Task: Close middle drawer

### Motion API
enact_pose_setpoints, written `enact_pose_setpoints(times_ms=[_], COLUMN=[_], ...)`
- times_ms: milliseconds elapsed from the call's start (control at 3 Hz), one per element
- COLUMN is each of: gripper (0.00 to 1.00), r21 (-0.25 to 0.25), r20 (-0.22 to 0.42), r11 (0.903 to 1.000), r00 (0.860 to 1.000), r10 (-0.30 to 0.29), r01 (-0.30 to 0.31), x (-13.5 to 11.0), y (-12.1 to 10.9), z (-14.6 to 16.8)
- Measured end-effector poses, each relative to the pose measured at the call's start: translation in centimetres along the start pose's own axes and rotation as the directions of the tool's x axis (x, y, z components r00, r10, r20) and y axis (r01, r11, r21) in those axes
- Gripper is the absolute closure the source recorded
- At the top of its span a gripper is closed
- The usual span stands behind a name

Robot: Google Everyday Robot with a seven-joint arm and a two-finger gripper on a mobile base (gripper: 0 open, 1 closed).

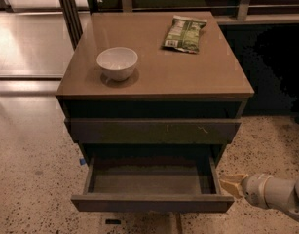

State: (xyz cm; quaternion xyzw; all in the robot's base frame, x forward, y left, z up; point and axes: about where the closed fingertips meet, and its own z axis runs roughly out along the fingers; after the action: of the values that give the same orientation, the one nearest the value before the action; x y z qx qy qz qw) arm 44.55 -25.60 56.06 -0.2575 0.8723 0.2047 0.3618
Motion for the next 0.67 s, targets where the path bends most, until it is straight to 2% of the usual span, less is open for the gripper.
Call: enact_pose_setpoints(times_ms=[333, 667], gripper=[1.00, 1.00], r21=[0.018, 0.044], r20=[0.001, 0.039], r11=[0.9998, 0.9978], r00=[1.000, 0.998], r10=[-0.002, 0.047], r01=[0.002, -0.048], x=[0.3, 2.1], y=[0.4, 0.9], z=[0.0, 0.8])
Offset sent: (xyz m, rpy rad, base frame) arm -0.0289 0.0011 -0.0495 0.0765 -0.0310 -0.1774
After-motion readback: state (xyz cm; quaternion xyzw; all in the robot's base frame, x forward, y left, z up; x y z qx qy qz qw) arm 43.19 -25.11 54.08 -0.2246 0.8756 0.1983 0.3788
